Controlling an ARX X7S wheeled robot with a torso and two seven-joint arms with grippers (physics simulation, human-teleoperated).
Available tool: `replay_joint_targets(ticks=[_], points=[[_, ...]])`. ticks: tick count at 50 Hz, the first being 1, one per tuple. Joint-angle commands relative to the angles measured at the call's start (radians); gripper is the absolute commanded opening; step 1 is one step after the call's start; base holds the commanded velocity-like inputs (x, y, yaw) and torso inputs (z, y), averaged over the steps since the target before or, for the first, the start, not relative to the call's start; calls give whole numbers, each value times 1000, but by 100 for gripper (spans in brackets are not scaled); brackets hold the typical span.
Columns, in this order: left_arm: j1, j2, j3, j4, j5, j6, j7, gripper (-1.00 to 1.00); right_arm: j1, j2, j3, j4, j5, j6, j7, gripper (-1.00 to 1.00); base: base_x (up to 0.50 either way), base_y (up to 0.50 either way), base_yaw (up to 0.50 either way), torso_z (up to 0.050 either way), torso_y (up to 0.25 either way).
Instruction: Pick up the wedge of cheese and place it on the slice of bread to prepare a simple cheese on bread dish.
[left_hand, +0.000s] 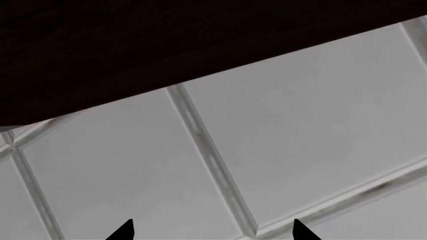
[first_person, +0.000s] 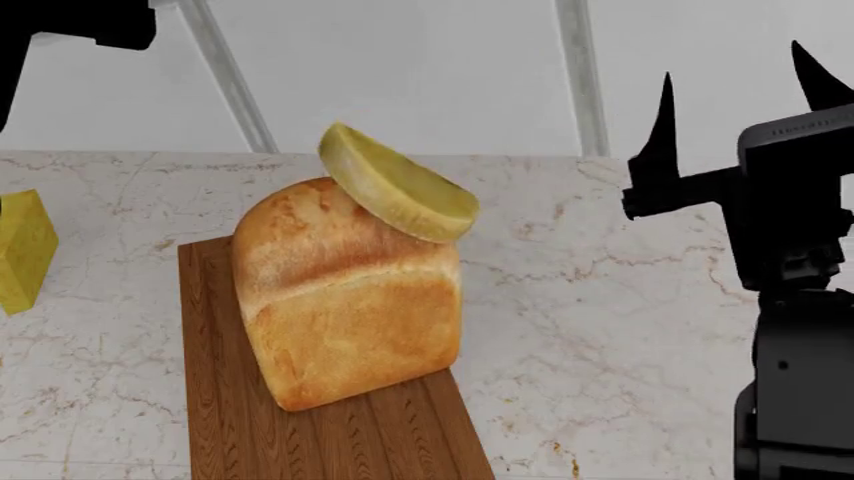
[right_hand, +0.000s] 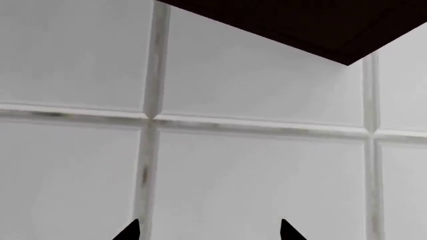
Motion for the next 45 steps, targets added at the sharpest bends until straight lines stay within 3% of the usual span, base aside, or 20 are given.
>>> replay_joint_targets(ticks=[1, 19, 26, 39, 45], points=[[3, -2, -4, 9, -6, 6, -2, 100, -29, 10, 22, 0, -19, 100, -68, 100, 0, 0, 0, 0, 0], [2, -5, 1, 10, -15, 5, -8, 100, -28, 8, 27, 0, -10, 108, -78, 100, 0, 0, 0, 0, 0], [19, -15, 24, 75, -2, -35, -17, 100, 4, -9, 238, 0, 111, 279, -159, 100, 0, 0, 0, 0, 0], [72, -24, 9, 249, -16, -157, -30, 100, 59, -6, 327, -10, 91, 275, -239, 100, 0, 0, 0, 0, 0], [92, -29, 8, 388, -16, -252, -41, 100, -59, -16, 342, -322, 120, 451, -224, 100, 0, 0, 0, 0, 0]])
